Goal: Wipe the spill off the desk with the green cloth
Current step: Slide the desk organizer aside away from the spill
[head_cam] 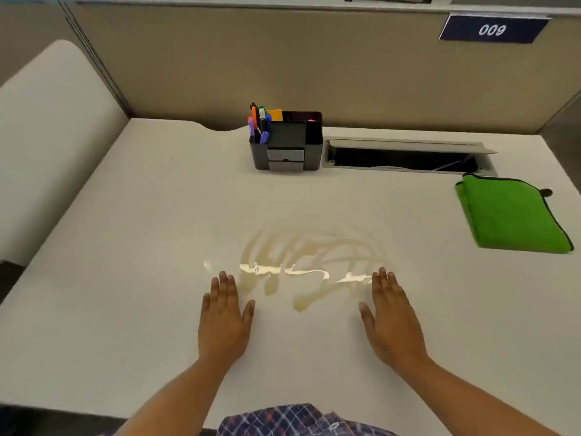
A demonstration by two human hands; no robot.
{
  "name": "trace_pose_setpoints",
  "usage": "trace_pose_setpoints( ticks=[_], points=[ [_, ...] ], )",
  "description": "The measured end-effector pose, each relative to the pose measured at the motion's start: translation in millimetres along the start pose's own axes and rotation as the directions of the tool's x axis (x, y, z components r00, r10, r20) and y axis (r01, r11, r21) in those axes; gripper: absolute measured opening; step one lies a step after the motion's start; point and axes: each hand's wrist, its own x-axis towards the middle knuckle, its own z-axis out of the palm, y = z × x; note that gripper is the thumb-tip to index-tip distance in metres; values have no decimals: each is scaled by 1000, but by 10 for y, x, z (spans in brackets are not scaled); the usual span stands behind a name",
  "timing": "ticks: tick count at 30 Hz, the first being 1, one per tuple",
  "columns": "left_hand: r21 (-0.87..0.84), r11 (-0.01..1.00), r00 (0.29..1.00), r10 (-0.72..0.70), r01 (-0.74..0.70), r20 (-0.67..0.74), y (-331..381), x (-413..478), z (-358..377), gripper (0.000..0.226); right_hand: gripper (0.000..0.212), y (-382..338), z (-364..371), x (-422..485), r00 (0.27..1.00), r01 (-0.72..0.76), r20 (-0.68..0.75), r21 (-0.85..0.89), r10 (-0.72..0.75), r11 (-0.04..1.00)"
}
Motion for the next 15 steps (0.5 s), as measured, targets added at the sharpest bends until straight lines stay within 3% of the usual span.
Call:
trace_pose_setpoints(
  ticks=[5, 15],
  points=[
    [-93, 974, 979, -205, 206, 15, 31, -187, 106, 75, 76, 180, 112, -180, 986, 31, 169, -103, -14, 994],
    [-305, 842, 888, -458, 445, 33, 242, -252, 87, 77, 74, 310, 36, -196, 981, 87, 174, 17, -89, 996]
  ],
)
